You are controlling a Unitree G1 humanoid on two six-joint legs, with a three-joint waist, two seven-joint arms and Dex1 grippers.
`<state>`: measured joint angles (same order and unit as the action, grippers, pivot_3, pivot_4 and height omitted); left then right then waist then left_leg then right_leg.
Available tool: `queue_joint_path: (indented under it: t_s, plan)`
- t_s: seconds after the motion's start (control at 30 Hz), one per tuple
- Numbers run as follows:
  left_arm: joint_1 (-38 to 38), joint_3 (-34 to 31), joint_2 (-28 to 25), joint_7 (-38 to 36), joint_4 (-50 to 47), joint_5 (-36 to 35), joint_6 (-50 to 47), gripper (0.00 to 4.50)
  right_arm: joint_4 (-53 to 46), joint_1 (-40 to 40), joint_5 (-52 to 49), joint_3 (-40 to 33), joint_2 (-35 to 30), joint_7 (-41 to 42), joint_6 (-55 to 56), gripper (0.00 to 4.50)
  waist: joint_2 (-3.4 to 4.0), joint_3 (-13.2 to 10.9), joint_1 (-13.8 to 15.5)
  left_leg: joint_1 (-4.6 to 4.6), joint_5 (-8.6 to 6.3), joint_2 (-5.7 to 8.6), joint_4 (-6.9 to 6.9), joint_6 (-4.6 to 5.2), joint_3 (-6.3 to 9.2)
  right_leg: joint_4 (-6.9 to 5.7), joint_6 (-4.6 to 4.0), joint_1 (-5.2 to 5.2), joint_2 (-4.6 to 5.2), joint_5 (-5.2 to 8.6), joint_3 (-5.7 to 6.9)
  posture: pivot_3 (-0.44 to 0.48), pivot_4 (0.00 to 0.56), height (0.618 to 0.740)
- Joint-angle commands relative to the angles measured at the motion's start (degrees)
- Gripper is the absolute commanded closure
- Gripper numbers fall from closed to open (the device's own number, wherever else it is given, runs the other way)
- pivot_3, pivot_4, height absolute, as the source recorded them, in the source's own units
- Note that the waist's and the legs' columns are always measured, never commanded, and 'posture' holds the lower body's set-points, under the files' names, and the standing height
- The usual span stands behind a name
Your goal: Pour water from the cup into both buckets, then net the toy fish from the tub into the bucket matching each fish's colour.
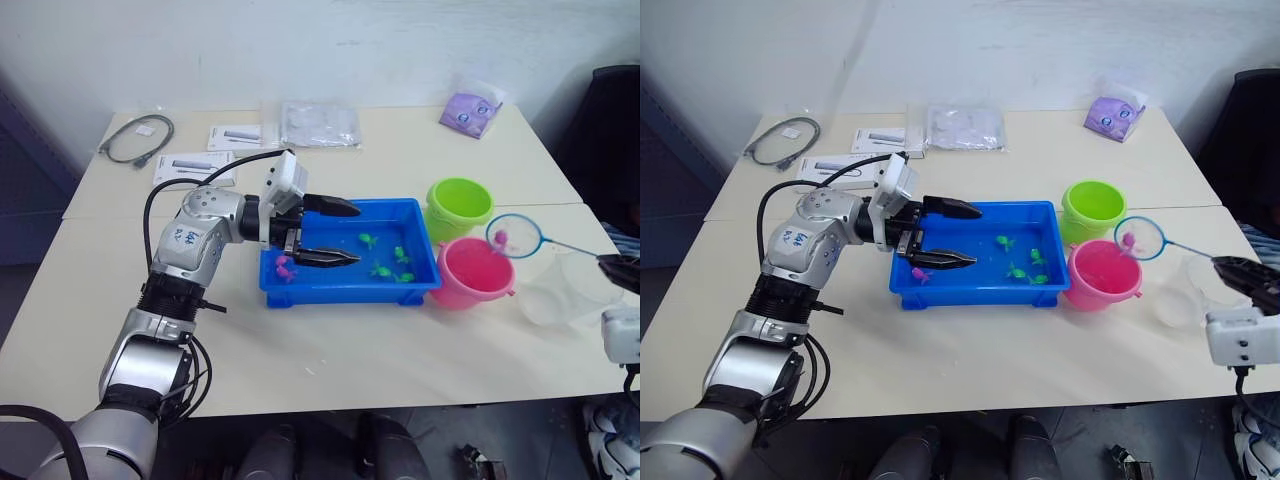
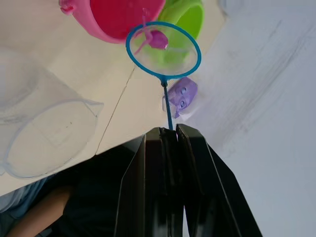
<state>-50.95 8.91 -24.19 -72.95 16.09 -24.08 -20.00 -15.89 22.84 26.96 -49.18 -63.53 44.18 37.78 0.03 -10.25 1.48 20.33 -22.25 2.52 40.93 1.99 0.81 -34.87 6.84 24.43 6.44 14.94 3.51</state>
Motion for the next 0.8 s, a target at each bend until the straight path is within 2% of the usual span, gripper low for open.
queue_joint_path:
  t_s: [0.03, 0.13, 0.2, 0.3, 0.4, 0.53, 0.63, 0.73, 0.8]
  plan:
    - [0.04, -1.14, -0.84, 0.21, -1.87, 0.65, 0.75, 0.01, -0.02, -0.78, -1.63, 0.34, -0.9, -0.15, 1.14, 4.5, 0.0, 0.0, -0.1, 0.0, 0.0, 0.01, 0.01, 0.0, -0.03, -0.01, 0.0, 0.0, 0.01, 0.0, -0.01, 0.0, 0.15, 0.735]
    - [0.54, -1.26, -1.29, 0.2, -2.84, 0.34, 0.24, 0.01, 0.11, 0.89, -2.09, 1.62, -0.89, 0.52, 3.81, 4.5, 0.0, 0.0, -0.05, -0.02, 0.0, 0.01, 0.02, 0.0, -0.02, 0.0, 0.01, -0.02, 0.01, 0.0, -0.01, 0.0, 0.15, 0.735]
    - [0.75, -1.38, -1.72, 0.39, -3.19, 0.27, 0.02, 0.01, 3.26, -1.85, -0.31, -0.53, -1.65, -1.48, 1.75, 4.5, 0.01, 0.0, -0.13, -0.01, 0.0, 0.02, 0.02, 0.0, -0.04, -0.02, 0.01, -0.01, 0.02, 0.0, -0.02, 0.0, 0.15, 0.735]
    - [1.2, -1.42, -2.18, 0.63, -4.01, 0.23, -0.26, 0.01, 3.35, -1.51, -0.56, 0.63, -2.04, -1.4, 5.72, 4.5, 0.01, 0.0, -0.05, -0.01, 0.0, 0.02, 0.03, 0.01, -0.04, 0.0, 0.01, -0.01, 0.03, -0.01, -0.03, 0.0, 0.15, 0.735]
    - [1.39, -1.5, -2.36, 0.84, -4.41, 0.14, -0.45, 0.01, 5.94, -4.91, -0.39, -0.24, -2.9, -3.11, 2.75, 4.5, 0.04, 0.01, -0.14, -0.01, 0.0, -0.03, 0.01, 0.0, 0.0, 0.02, 0.01, -0.01, -0.02, -0.01, -0.01, 0.0, 0.15, 0.735]
    - [1.55, -1.54, -2.48, 0.91, -4.66, 0.17, -0.39, 0.01, 3.93, -1.55, -1.2, 2.63, -2.07, -1.96, 8.41, 4.5, 0.03, 0.01, 0.02, -0.01, 0.0, -0.03, 0.02, 0.0, 0.01, 0.02, 0.01, -0.02, -0.01, 0.0, -0.01, 0.0, 0.15, 0.735]
    - [1.59, -1.63, -2.51, 1.03, -4.42, 0.2, -0.15, 0.01, 6.34, -4.12, -0.42, 0.01, -2.95, -2.96, 4.53, 4.5, 0.07, 0.01, -0.15, 0.0, 0.0, 0.03, 0.02, 0.0, -0.06, 0.01, 0.01, 0.0, 0.02, -0.01, -0.03, 0.0, 0.15, 0.735]
    - [1.81, -1.5, -2.54, 0.95, -4.47, 0.25, 0.01, 0.01, 6.49, -3.38, -1.18, 0.43, -2.79, -2.11, 5.93, 4.5, 0.07, 0.01, -0.07, -0.02, 0.01, 0.04, 0.04, 0.02, -0.09, 0.01, 0.04, -0.01, 0.04, -0.03, -0.07, 0.0, 0.15, 0.735]
    - [2.04, -1.33, -2.95, 0.65, -4.19, 0.43, -0.18, 0.01, 6.4, -5.07, -5.94, 1.76, -2.06, -1.27, 1.02, 4.5, 0.07, 0.01, -0.1, -0.01, 0.01, 0.01, 0.02, 0.02, -0.03, 0.02, 0.04, -0.02, 0.01, -0.02, -0.02, 0.0, 0.15, 0.735]
